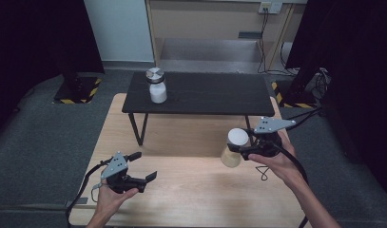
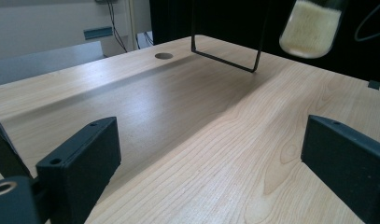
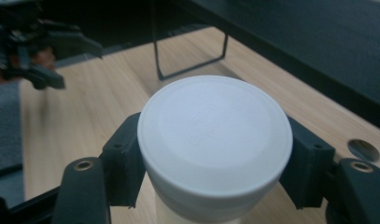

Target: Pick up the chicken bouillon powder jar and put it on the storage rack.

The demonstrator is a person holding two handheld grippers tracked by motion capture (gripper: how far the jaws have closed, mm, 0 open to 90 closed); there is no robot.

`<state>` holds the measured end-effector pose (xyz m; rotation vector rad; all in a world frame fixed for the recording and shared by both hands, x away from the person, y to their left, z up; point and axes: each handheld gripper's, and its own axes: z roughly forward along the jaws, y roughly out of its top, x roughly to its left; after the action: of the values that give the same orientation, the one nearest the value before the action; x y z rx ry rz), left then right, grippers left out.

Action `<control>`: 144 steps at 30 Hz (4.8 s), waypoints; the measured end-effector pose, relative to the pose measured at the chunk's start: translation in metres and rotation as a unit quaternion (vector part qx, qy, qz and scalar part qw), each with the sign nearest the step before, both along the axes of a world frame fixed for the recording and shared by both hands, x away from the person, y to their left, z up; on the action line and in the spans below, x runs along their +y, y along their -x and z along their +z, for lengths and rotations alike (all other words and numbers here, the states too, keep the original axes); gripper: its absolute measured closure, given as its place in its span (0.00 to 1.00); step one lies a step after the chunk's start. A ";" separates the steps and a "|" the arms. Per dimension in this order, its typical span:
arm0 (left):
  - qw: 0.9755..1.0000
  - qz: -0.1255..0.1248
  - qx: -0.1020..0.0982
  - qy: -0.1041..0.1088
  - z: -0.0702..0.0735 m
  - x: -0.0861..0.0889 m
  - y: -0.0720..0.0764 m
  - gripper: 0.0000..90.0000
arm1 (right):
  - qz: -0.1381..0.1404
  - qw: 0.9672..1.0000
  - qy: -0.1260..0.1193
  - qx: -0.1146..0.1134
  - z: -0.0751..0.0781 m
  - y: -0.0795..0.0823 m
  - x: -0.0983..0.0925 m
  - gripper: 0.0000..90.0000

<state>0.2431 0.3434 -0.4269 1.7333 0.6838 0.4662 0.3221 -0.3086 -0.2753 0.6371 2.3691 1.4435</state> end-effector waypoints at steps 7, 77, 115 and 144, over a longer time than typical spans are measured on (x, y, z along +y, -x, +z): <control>1.000 0.001 0.000 -0.002 0.000 0.000 0.001 0.04 | 0.031 0.999 -0.005 0.002 0.026 -0.010 0.003 0.38; 1.000 0.013 0.006 0.025 -0.005 0.015 0.000 0.04 | -0.211 0.977 0.002 0.001 0.117 -0.108 0.041 0.38; 1.000 0.012 0.006 0.024 -0.006 0.012 0.002 0.04 | -0.097 0.989 -0.090 -0.063 0.102 -0.024 -0.004 0.08; 1.000 -0.003 0.002 0.014 -0.002 0.004 0.003 0.04 | -0.025 0.996 -0.067 -0.053 -0.023 0.030 -0.002 0.09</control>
<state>0.2403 0.3475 -0.4289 1.7093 0.6856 0.4467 0.2920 -0.3103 -0.2983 0.6317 2.1744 1.5829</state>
